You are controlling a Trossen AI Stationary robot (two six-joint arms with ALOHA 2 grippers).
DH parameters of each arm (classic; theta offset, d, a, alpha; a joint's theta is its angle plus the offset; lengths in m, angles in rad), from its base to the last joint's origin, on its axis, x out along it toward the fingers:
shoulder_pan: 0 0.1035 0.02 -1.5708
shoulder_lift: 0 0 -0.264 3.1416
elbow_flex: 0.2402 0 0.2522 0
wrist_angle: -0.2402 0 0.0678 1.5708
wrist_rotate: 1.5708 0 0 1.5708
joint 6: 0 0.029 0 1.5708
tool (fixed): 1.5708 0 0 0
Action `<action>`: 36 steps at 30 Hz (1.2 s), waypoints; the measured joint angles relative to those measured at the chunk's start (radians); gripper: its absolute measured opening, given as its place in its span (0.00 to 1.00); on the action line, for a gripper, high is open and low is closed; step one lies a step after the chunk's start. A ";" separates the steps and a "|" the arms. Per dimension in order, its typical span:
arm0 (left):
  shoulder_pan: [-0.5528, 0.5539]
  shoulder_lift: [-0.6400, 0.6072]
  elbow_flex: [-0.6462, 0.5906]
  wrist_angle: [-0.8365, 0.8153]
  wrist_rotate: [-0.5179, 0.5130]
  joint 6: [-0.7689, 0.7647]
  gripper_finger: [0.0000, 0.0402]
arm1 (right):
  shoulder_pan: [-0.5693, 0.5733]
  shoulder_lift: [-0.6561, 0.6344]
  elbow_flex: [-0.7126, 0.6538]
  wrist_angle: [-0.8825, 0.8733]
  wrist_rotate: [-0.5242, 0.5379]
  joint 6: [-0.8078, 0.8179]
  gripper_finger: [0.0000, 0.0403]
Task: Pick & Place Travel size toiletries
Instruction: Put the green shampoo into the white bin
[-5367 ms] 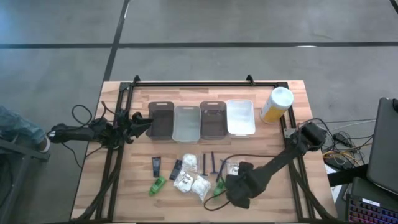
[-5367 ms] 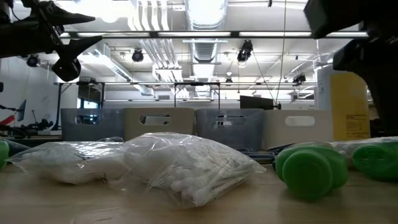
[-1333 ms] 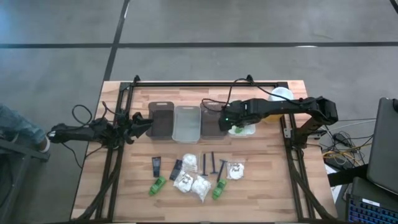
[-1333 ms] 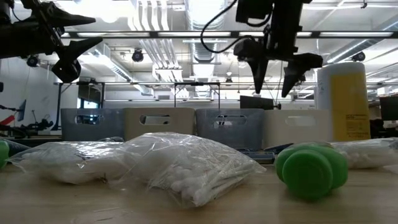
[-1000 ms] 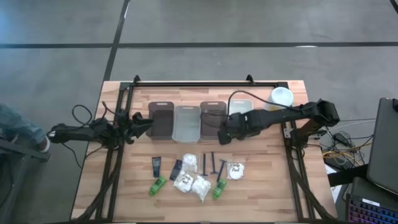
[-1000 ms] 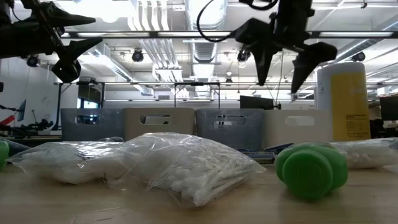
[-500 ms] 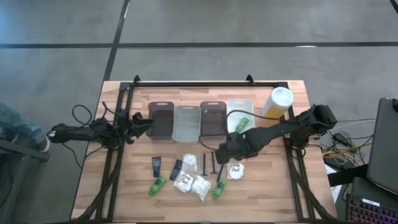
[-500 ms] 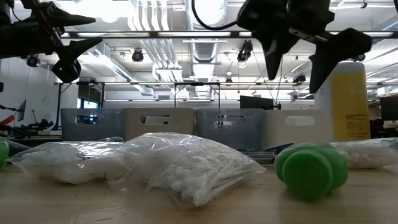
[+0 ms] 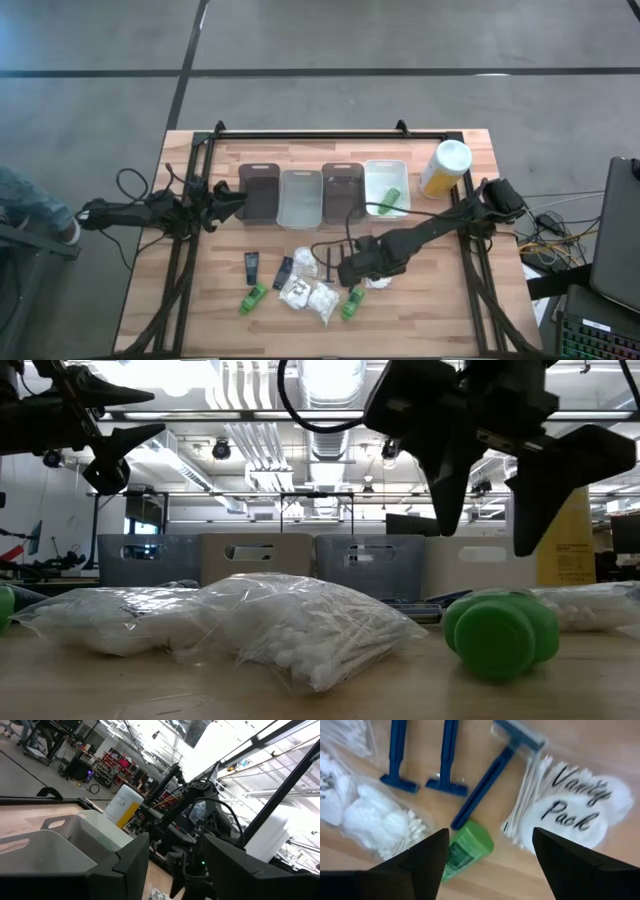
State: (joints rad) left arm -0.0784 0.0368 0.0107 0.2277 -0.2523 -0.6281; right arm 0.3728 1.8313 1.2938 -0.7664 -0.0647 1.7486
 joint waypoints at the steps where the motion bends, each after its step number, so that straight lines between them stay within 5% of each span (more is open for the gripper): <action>1: 0.000 0.000 0.000 0.000 0.000 0.000 0.47 | 0.007 0.000 0.000 0.011 0.000 0.004 0.69; 18: 0.000 0.000 0.000 0.000 0.000 0.000 0.47 | 0.076 0.005 -0.001 0.087 -0.091 0.005 0.58; 27: 0.000 0.000 0.000 0.001 0.000 0.000 0.47 | 0.205 0.007 0.003 0.082 0.101 0.162 0.66; 36: 0.000 0.001 0.000 -0.003 0.000 0.000 0.47 | 0.222 0.087 0.044 0.120 0.124 0.208 0.78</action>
State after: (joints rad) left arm -0.0783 0.0376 0.0108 0.2244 -0.2523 -0.6281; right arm 0.5945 1.9183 1.3377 -0.6464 0.0595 1.9568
